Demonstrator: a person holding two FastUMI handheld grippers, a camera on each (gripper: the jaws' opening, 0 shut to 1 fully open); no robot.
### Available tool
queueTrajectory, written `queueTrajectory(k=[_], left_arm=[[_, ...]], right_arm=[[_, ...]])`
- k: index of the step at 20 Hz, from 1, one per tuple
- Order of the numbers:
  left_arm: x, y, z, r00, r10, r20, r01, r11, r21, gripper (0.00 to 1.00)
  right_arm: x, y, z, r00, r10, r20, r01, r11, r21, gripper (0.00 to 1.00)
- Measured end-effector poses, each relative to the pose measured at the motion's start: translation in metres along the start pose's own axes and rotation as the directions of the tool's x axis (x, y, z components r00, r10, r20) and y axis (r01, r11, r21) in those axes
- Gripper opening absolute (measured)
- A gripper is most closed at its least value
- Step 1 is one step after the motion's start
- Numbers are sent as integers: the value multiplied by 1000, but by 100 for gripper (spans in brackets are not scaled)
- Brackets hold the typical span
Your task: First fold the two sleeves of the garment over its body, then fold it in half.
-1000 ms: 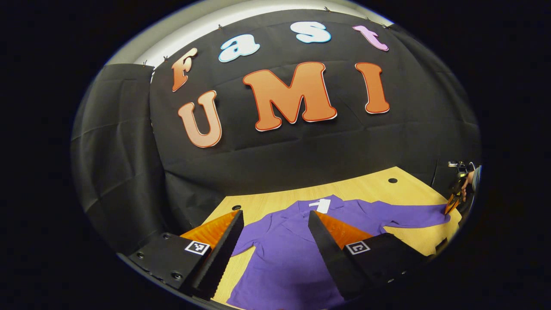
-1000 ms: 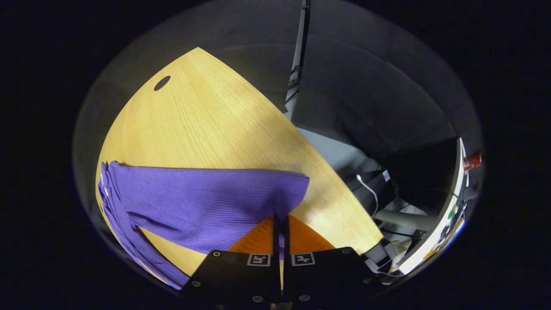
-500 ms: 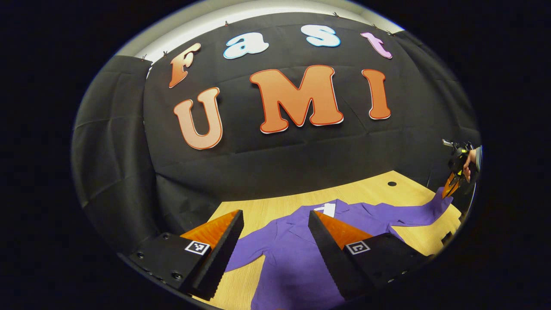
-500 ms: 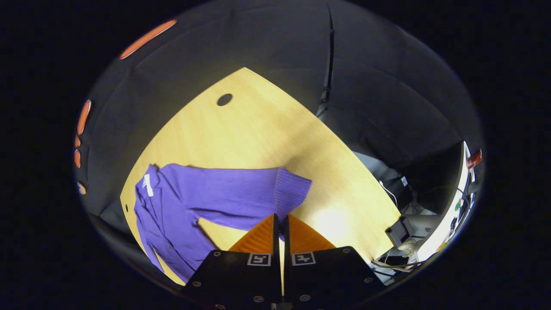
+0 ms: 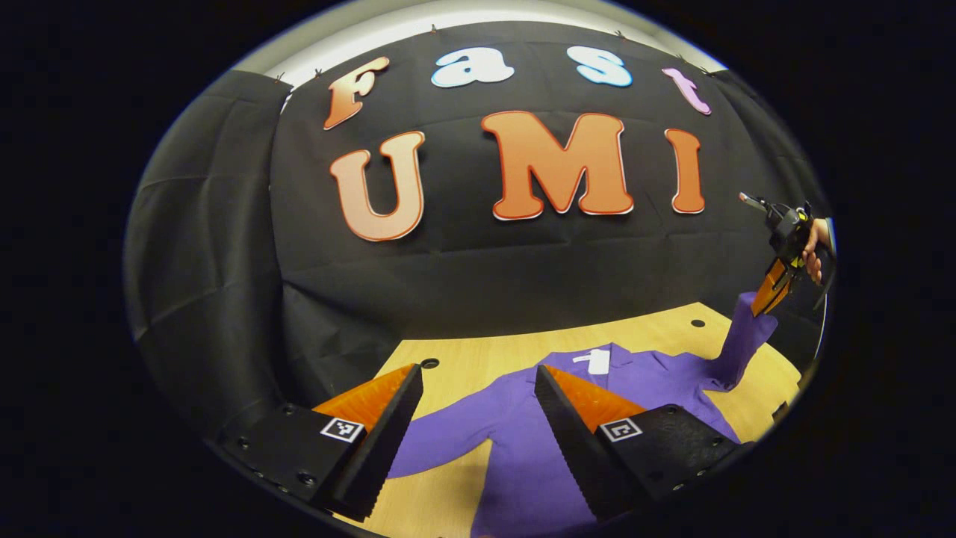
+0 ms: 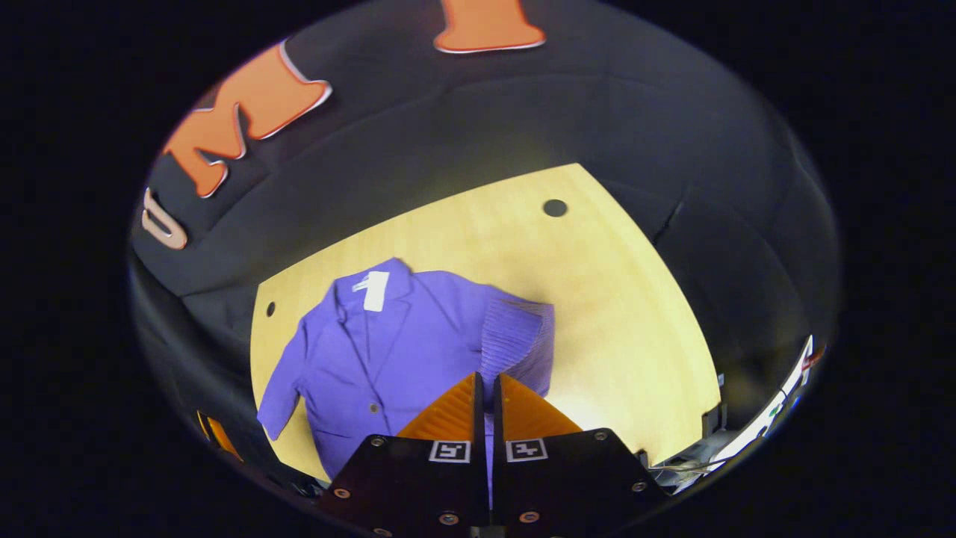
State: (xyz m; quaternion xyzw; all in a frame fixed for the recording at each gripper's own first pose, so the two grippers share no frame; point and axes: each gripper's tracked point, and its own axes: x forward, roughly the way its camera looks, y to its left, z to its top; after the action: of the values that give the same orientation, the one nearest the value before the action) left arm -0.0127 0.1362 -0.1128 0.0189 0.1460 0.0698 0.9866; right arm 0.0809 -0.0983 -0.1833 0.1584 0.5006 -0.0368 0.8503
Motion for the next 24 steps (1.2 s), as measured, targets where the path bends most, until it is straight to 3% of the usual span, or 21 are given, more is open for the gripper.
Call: queueTrajectory(k=[5, 12, 17, 21, 24], left_arm=[[0, 56, -17, 997, 68, -23, -68, 998, -11, 99], [2, 131, -43, 986, 151, -67, -152, 988, -19, 99], [5, 157, -64, 982, 159, -104, -160, 987, -3, 99], [11, 162, -78, 981, 141, -136, -141, 990, 11, 99], [15, 163, -83, 979, 133, -152, -130, 991, 26, 99]], right_arm=[[5, 90, 6, 998, 67, -10, -67, 993, -101, 3], [16, 195, -8, 984, 166, -57, -173, 975, -142, 3], [17, 269, -24, 964, 262, -47, -267, 945, -188, 3], [26, 305, -34, 952, 303, -38, -305, 935, -183, 2], [21, 324, -40, 930, 366, -26, -365, 915, -173, 10]])
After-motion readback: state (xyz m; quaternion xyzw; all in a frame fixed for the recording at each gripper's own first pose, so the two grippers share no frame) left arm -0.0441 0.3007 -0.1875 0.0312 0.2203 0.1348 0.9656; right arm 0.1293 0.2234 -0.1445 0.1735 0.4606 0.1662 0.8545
